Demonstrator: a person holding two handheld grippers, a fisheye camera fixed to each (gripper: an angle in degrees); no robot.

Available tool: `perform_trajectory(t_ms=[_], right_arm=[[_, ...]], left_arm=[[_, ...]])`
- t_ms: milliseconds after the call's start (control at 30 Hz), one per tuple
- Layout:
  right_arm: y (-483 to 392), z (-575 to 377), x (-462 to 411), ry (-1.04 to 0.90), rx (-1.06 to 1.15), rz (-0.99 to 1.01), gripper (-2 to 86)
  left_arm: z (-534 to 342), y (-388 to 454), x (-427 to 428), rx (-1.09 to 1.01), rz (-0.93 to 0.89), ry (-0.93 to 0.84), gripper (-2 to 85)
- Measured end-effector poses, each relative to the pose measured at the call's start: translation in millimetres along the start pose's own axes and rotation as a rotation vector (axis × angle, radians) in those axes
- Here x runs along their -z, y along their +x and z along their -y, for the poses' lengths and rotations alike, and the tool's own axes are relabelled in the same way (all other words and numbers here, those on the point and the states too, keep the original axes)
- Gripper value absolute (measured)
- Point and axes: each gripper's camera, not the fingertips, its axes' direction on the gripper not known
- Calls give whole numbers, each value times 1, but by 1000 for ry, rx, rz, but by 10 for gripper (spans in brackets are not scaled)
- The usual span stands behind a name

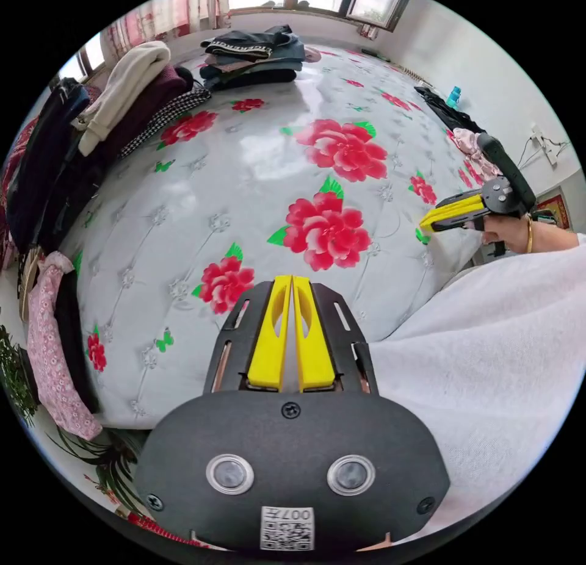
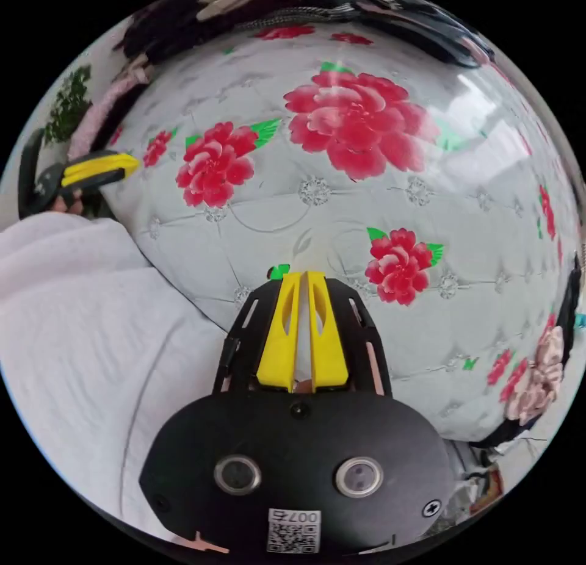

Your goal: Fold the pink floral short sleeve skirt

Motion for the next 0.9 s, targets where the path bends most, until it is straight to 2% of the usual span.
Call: perform_trajectory(t_ms=[133, 233, 300, 400, 467, 600, 700, 833, 900], right_arm=[[64, -15, 29, 185, -151, 47, 26], [152, -54, 71, 346, -347, -43, 36], [238, -102, 105, 463, -556, -119, 43], [341, -169, 138, 542, -811, -187, 53], [387, -196, 151, 538, -875, -233, 59], [454, -216, 159, 439, -859, -265, 66], [479, -210, 145, 330, -809, -181, 58], [475, -217, 155, 361, -810, -264, 30], [477, -230, 166, 381, -839, -148, 11]], left_arm=[[25, 72, -33, 5, 16, -33, -10], [42, 124, -61, 19, 44, -81, -10], [53, 154, -74, 38, 48, -85, -10], [76, 202, -97, 74, 36, -110, -10], [94, 237, -116, 108, 22, -132, -10], [111, 274, -152, 182, -60, -204, -10], [113, 296, -165, 189, 22, -218, -10], [108, 315, -175, 173, 107, -202, -10], [105, 316, -178, 186, 112, -198, -10]])
